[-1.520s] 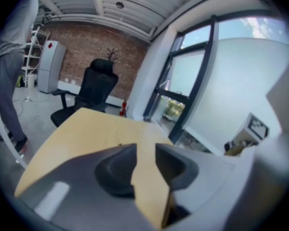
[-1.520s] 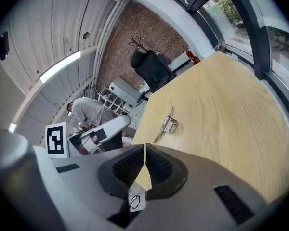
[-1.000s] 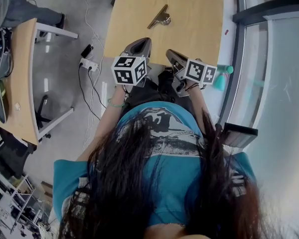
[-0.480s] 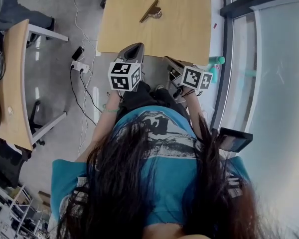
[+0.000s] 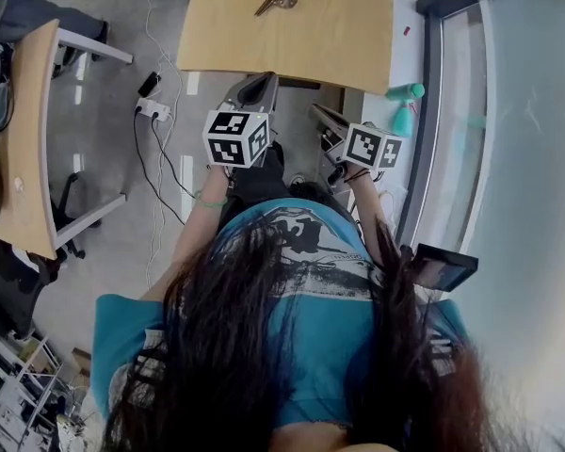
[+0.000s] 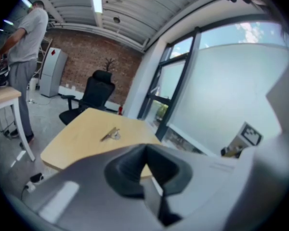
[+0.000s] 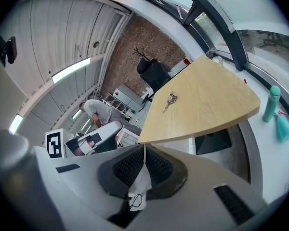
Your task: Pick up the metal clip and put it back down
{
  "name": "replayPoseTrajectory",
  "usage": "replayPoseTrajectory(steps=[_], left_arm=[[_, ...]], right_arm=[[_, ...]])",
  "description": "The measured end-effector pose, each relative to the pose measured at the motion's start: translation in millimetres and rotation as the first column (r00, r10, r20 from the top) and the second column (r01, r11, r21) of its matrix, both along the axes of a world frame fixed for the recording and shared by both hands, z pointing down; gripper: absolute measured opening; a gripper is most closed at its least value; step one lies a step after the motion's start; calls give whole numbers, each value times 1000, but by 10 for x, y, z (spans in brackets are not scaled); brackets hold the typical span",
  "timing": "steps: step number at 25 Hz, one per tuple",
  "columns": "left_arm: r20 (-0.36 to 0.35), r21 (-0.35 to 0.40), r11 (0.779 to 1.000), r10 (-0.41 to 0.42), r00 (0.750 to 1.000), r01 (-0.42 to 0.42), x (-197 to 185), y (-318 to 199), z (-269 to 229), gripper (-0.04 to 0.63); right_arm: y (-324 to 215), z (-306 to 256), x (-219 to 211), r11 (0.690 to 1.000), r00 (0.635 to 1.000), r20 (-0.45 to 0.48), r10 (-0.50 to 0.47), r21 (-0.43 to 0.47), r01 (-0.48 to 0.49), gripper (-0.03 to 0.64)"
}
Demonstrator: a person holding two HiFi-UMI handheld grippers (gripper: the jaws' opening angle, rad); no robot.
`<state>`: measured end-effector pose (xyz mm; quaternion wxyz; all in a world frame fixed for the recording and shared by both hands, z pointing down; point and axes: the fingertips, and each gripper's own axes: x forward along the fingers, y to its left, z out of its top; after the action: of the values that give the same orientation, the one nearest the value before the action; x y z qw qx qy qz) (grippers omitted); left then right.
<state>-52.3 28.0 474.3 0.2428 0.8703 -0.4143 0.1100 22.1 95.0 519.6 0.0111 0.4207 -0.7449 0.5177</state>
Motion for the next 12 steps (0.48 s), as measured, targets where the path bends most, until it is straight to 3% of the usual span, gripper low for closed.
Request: replayPoseTrajectory(steps=[7,12], left_arm=[[-51,-26,999,-38,998,37,375,958,-80,3],[-25,-25,999,-48,999,48,491,1581,-22,3]], right_arm=[[852,-5,290,1000,1000,18,-17,22,16,21],[1404,43,340,998,998,27,-51,27,50,21]])
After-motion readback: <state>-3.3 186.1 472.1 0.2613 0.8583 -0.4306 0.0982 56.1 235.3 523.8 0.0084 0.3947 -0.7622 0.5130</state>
